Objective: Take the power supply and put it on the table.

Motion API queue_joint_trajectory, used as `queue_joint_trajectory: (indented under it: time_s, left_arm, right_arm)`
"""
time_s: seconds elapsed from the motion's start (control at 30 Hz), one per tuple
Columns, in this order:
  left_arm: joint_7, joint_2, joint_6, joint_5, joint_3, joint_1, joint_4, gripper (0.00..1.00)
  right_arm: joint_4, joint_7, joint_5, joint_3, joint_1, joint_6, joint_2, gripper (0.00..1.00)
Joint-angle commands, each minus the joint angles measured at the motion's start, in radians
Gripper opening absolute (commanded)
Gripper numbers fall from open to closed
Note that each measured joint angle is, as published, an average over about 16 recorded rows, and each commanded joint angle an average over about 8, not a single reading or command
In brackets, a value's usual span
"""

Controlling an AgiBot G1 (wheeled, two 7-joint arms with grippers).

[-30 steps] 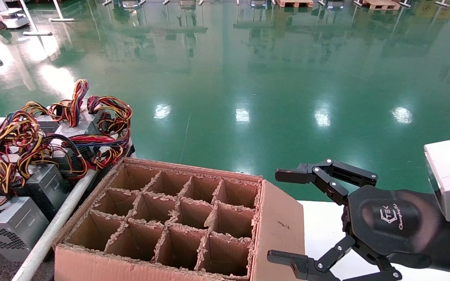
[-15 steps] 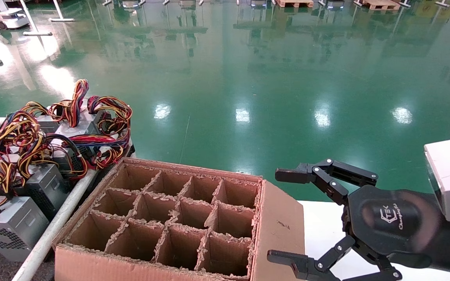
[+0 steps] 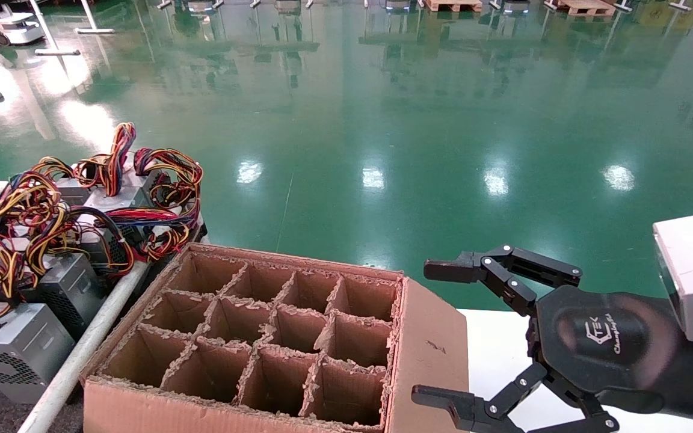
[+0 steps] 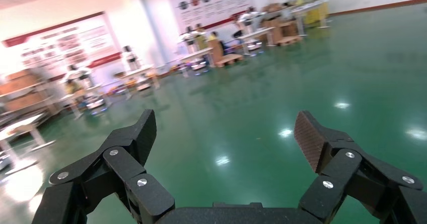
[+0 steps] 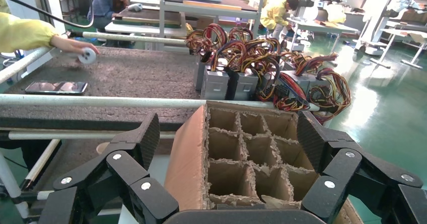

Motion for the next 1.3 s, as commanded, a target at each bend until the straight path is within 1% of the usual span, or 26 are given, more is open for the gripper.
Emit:
queue_joint_trajectory:
  time_s: [0.03, 1.3]
  left_arm:
    - [-0.014, -0.006, 0.019, -0.019, -0.004, 0.036, -0.045, 1.0]
    - [-0.282, -0.11, 0.38, -0.388, -0.077, 0.722, -0.89, 1.0]
  right_arm:
    - [0.0, 0.0, 0.0, 0.0, 0.0, 0.0, 0.0, 1.0]
    - [0.0, 0.0, 0.0, 0.0, 0.0, 0.0, 0.0, 1.0]
